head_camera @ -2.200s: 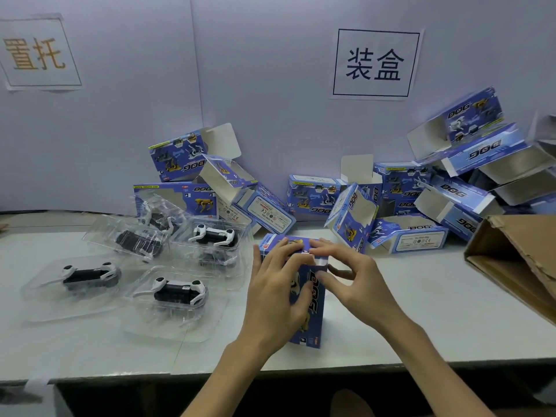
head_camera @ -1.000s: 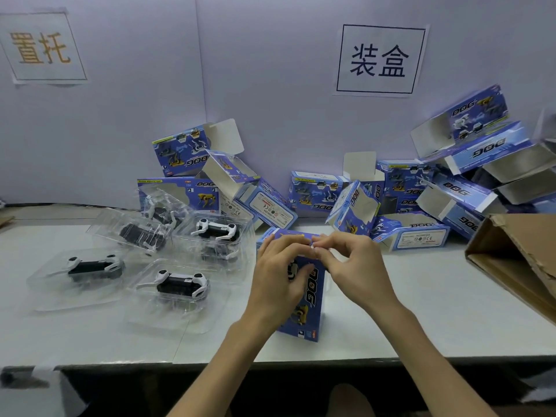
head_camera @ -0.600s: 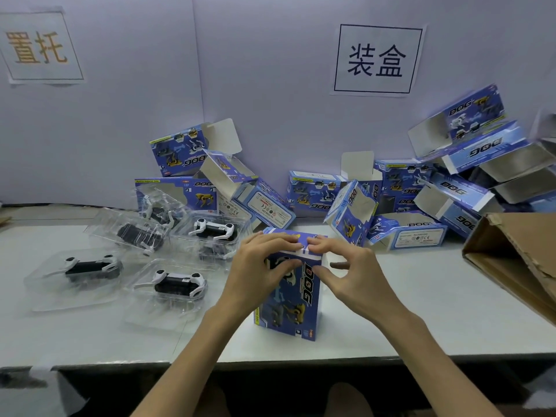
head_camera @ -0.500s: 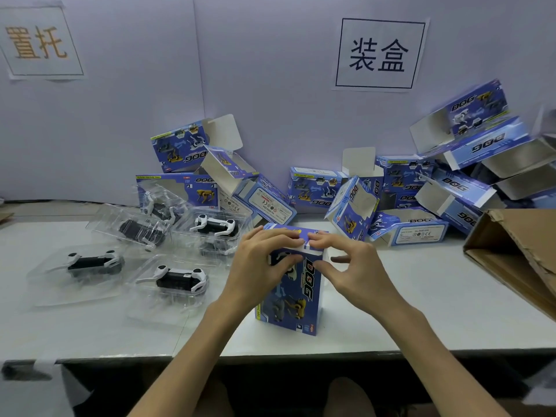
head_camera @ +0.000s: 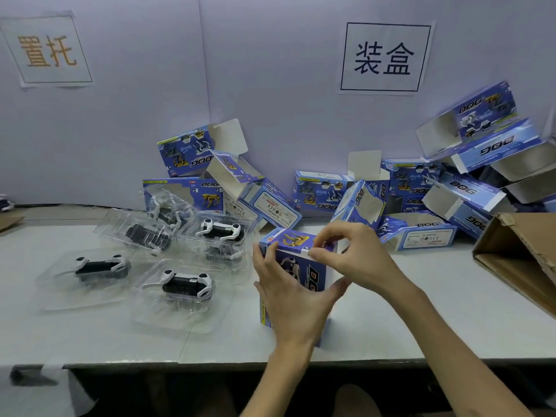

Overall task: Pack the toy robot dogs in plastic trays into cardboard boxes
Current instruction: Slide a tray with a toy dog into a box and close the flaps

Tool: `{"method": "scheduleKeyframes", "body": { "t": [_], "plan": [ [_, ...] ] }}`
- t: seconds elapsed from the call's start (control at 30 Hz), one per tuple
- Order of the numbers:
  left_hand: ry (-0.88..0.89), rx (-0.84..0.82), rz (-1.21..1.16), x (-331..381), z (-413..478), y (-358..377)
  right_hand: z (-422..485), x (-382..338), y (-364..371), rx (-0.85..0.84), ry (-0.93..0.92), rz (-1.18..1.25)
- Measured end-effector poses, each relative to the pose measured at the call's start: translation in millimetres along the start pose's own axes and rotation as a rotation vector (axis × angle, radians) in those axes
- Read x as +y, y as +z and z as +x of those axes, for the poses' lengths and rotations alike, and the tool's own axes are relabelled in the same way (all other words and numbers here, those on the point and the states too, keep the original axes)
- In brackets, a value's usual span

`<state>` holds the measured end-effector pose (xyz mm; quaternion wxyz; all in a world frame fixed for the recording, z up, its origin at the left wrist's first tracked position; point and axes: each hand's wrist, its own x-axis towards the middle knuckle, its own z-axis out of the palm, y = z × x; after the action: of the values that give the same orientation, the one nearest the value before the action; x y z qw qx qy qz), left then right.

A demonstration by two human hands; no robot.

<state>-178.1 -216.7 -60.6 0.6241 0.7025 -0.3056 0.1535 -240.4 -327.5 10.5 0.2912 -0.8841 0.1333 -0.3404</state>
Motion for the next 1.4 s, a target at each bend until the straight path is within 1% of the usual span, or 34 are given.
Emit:
{"method": "scheduleKeyframes", "body": {
  "t": [0.03,0.1,0.17,0.27,0.33,0.57,0.7,0.77,0.87,0.93,1.03,1.1,1.13,1.17,1.2,1.27,1.3,1.33,1.4],
  "plan": [
    [-0.057,0.012,-0.021,3,0,5,3,-1,-1,-0.045,-0.005,-0.028],
    [-0.101,0.057,-0.024,3,4,11,9,-2,-6,-0.119,-0.021,-0.048],
    [-0.119,0.084,-0.032,-3,9,12,13,-1,-10,-0.16,-0.042,-0.028],
    [-0.107,0.071,-0.01,-9,10,8,18,-4,-11,-0.198,-0.068,-0.02],
    [-0.107,0.079,0.019,-9,9,7,21,-6,-8,-0.193,-0.104,-0.056],
    [-0.107,0.089,0.057,-12,9,10,9,-5,2,-0.077,-0.187,-0.089],
    [-0.106,0.067,0.073,-10,15,9,-3,0,0,-0.128,-0.194,-0.019],
    [-0.031,0.067,0.08,-7,18,7,-16,7,3,-0.112,-0.214,0.01],
    [0.195,0.111,0.066,-8,17,5,-29,14,16,0.003,-0.184,0.091],
    [0.313,0.153,0.046,-16,12,5,-32,14,25,0.068,-0.177,0.112],
    [0.373,0.153,0.034,-29,8,2,-32,10,30,0.11,-0.175,0.148],
    [0.399,0.136,0.057,-31,8,2,-28,7,25,0.094,-0.116,0.243],
    [0.382,0.13,0.065,-31,8,3,-24,4,20,0.076,-0.074,0.269],
    [0.325,0.122,0.052,-29,9,5,-18,2,16,0.054,-0.03,0.263],
    [0.228,0.103,0.009,-27,9,7,-12,-1,12,0.032,0.01,0.236],
    [-0.046,0.012,-0.154,-25,9,7,-4,-3,6,0.007,0.05,0.147],
    [-0.132,-0.042,-0.194,-26,10,7,-2,-3,4,0.01,0.057,0.106],
    [-0.15,-0.083,-0.185,-27,10,7,-3,-2,2,0.018,0.062,0.084],
    [-0.063,-0.103,-0.067,-24,11,3,-9,3,-3,0.028,0.094,0.102]
  ]
}}
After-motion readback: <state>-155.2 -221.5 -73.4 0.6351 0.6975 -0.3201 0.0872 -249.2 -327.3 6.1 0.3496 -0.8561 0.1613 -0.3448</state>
